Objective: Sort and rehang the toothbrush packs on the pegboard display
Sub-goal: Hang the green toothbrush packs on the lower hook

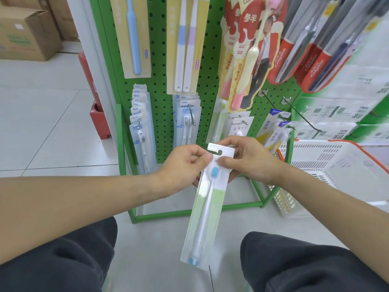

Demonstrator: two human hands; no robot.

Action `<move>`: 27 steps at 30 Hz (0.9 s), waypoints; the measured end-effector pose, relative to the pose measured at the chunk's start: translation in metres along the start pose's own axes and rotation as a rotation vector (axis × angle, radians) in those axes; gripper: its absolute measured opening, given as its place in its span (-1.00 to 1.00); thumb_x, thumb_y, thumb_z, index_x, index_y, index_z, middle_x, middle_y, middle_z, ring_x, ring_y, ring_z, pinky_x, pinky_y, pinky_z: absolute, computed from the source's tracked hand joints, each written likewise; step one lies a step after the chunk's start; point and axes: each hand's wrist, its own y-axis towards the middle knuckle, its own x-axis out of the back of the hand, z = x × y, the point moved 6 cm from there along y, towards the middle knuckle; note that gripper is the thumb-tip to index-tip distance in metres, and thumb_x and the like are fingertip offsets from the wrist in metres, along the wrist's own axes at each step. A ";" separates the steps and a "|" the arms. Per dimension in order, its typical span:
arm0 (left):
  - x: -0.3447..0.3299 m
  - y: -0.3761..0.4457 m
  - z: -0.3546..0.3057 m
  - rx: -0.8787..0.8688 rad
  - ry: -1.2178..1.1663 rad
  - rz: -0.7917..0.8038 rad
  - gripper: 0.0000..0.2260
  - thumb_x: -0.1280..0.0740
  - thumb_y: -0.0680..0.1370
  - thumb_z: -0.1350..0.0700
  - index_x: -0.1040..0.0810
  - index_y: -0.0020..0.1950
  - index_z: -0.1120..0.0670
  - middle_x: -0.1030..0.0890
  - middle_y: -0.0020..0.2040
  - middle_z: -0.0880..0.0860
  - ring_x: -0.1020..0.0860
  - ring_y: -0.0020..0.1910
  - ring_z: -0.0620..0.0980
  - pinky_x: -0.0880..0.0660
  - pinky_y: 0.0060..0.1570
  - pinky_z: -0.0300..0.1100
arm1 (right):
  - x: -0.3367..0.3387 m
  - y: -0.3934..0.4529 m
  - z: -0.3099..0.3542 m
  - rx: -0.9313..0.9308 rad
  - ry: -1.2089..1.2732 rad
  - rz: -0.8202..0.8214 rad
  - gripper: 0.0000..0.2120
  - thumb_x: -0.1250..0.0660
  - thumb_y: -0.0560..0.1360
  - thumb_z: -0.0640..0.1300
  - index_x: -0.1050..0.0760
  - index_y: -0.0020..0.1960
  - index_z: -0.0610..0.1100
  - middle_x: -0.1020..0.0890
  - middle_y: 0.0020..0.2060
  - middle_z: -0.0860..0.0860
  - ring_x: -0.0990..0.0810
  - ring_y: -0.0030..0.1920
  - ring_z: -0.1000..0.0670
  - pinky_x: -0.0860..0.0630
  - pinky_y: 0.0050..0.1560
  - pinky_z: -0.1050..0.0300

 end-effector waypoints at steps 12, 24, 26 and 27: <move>0.010 -0.006 0.000 0.039 0.088 0.077 -0.79 -0.26 0.68 0.11 -0.56 -0.01 0.23 -0.71 -0.14 0.28 -0.69 -0.17 0.28 -0.68 -0.17 0.14 | 0.003 0.002 -0.003 0.005 0.136 -0.082 -0.58 -0.48 0.51 -0.26 -0.47 0.32 -0.16 -0.63 0.14 -0.19 -0.71 0.03 -0.17 -0.70 -0.15 -0.21; 0.019 -0.004 -0.007 0.052 0.065 0.073 -0.82 -0.29 0.67 0.19 -0.52 0.06 0.33 -0.72 -0.17 0.24 -0.73 -0.18 0.18 -0.69 -0.22 0.00 | -0.015 0.007 0.007 0.203 -0.274 -0.073 -0.65 -0.56 0.45 -0.11 -0.49 0.14 -0.10 -0.60 -0.29 -0.10 -0.68 -0.35 -0.16 -0.65 -0.29 -0.06; 0.021 -0.004 -0.008 0.050 0.074 0.132 -0.84 -0.33 0.65 0.18 -0.54 0.07 0.29 -0.73 -0.13 0.22 -0.72 -0.09 0.20 -0.69 -0.15 0.02 | -0.013 0.008 0.003 0.143 -0.178 -0.063 -0.64 -0.54 0.44 -0.16 -0.46 0.14 -0.13 -0.59 -0.25 -0.15 -0.72 -0.29 -0.20 -0.68 -0.24 -0.12; 0.021 -0.006 -0.008 0.057 0.077 0.169 -0.85 -0.35 0.64 0.17 -0.55 0.09 0.26 -0.73 -0.11 0.21 -0.72 -0.06 0.19 -0.69 -0.12 0.04 | -0.013 0.009 0.000 0.115 -0.125 -0.054 -0.65 -0.54 0.44 -0.22 -0.45 0.13 -0.15 -0.59 -0.25 -0.17 -0.72 -0.27 -0.22 -0.69 -0.23 -0.12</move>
